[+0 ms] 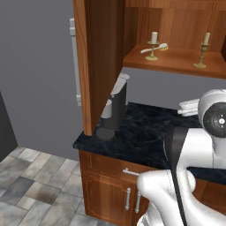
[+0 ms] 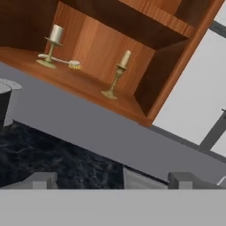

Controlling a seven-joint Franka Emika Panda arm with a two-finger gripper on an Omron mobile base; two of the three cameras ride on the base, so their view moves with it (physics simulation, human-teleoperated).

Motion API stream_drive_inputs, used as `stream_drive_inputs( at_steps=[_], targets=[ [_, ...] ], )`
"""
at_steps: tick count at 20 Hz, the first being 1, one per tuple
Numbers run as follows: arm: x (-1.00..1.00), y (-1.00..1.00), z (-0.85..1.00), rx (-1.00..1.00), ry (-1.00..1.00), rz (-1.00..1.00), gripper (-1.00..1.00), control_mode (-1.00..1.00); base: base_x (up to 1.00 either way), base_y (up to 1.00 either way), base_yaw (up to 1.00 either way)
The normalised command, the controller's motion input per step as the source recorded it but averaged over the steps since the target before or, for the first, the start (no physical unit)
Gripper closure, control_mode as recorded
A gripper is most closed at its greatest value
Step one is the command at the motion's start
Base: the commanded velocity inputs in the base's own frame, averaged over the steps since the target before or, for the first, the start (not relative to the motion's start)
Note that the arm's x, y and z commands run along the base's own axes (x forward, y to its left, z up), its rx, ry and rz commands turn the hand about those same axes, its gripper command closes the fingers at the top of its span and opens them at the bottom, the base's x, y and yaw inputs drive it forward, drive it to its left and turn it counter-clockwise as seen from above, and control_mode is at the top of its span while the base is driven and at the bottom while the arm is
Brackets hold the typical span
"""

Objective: Pick the candle and candle from the dining table and place them in the open cabinet. Close the cabinet after placing the objects.

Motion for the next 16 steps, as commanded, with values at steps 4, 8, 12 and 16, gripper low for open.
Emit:
stream_drive_inputs(
  at_steps=[4, 8, 12, 16],
  targets=[
    [-0.69, 0.12, 0.0, -0.01, 0.11, 0.09, -1.0, -1.0, 0.0, 0.0, 0.0],
    [-0.71, 0.14, 0.0, -0.02, 0.23, 0.05, -1.0, -1.0, 0.0, 0.0, 0.0],
    [-0.61, 0.37, -0.01, -0.07, 0.27, 0.0, -1.0, -1.0, 0.0, 0.0, 0.0],
    [-0.29, 0.66, -0.03, -0.25, 0.39, 0.02, -1.0, -1.0, 0.0, 0.0, 0.0]
  ],
)
